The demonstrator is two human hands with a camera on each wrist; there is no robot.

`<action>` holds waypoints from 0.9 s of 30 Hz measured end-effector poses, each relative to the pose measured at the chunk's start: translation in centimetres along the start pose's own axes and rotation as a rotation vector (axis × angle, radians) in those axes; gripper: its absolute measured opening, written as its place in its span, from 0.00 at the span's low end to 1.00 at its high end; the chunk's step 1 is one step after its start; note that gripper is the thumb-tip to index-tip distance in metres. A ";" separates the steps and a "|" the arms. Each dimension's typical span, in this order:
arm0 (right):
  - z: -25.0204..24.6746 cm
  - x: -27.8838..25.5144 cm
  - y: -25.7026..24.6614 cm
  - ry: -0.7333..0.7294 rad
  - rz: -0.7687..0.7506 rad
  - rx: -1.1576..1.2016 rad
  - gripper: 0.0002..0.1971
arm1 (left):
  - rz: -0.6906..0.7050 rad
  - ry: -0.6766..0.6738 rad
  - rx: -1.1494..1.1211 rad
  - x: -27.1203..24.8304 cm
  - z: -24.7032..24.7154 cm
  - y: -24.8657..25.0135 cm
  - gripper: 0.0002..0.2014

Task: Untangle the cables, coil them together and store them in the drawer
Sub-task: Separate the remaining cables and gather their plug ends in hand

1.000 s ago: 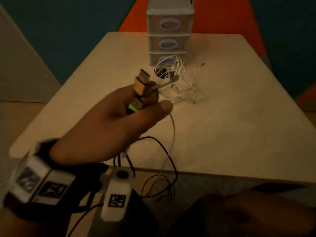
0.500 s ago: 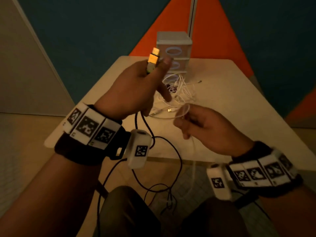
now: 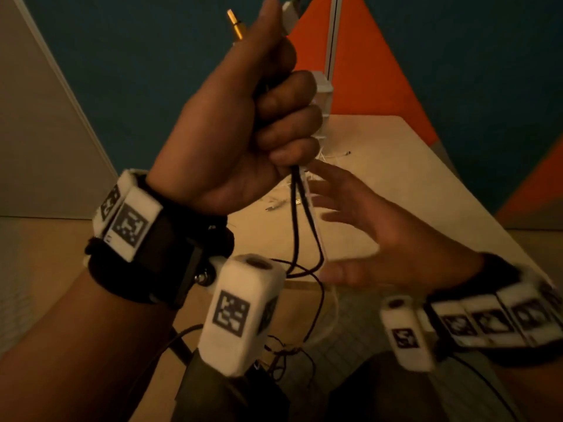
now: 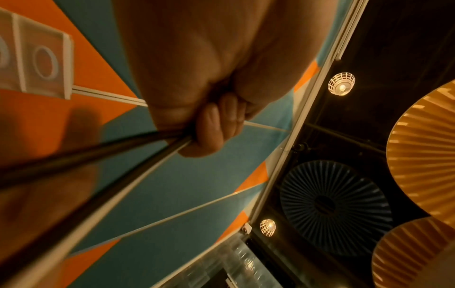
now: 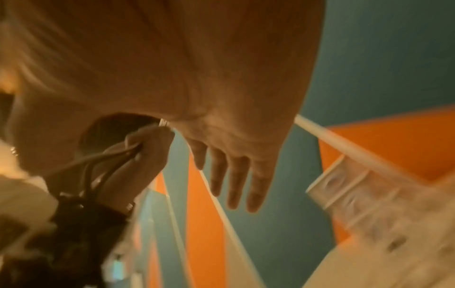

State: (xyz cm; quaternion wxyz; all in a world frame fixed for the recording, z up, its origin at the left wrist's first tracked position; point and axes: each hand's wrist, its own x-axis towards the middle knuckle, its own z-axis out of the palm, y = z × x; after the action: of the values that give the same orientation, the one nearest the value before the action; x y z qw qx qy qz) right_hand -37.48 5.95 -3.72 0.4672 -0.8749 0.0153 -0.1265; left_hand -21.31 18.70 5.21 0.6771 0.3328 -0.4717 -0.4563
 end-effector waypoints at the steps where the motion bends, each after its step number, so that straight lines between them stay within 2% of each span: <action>1: 0.6 1.3 -0.5 -0.043 -0.032 0.088 0.41 | 0.007 -0.007 0.013 0.1 0.5 -0.2 0.19; 3: 2.1 3.1 -1.1 -0.126 -0.053 0.250 0.14 | 0.014 0.017 0.060 0.1 0.6 -0.3 0.20; 4: 2.7 3.5 -1.0 -0.137 -0.033 0.340 0.07 | 0.016 0.042 0.083 0.0 0.2 -0.3 0.20; 6: 3.7 3.3 -0.1 -0.078 0.030 0.466 0.14 | 0.002 0.109 0.116 -0.3 -1.4 -0.3 0.21; 8: 4.0 2.4 1.7 -0.019 0.077 0.559 0.17 | -0.035 0.172 0.138 -0.8 -3.2 -0.8 0.21; 10: 4.0 1.1 3.4 -0.058 0.144 0.577 0.17 | -0.050 0.221 0.159 -1.4 -4.4 -1.1 0.22; 13: 4.5 -1.2 5.5 -0.152 0.288 0.502 0.21 | 0.035 0.287 0.198 -1.9 -6.2 0.5 0.23; 16: 6.0 -3.8 7.3 -0.077 0.354 0.509 0.20 | 0.125 0.390 0.253 -2.0 -8.4 3.0 0.25; 18: 6.6 -5.2 8.1 -0.069 0.356 0.348 0.23 | 0.139 0.438 0.259 -1.9 -9.5 3.3 0.25; 21: 6.7 -5.8 8.9 -0.264 0.394 0.041 0.25 | 0.083 0.447 0.227 -1.5 -10.1 1.7 0.25; 23: 6.0 -5.2 8.9 -0.320 0.382 -0.130 0.23 | 0.020 0.426 0.170 -1.5 -10.0 -0.1 0.24; 25: 4.2 -3.6 8.3 -0.261 0.342 -0.195 0.15 | -0.037 0.404 0.124 -1.6 -9.7 -2.2 0.23; 27: 1.3 -1.1 7.3 -0.138 0.292 -0.174 0.10 | -0.078 0.402 0.113 -1.7 -9.4 -4.1 0.22</action>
State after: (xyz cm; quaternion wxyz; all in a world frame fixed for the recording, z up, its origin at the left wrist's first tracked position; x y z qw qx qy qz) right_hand -37.62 3.02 -10.65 0.4028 -0.9072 0.1211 0.0049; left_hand -13.89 18.98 -2.10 0.7196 0.4728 -0.3386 -0.3795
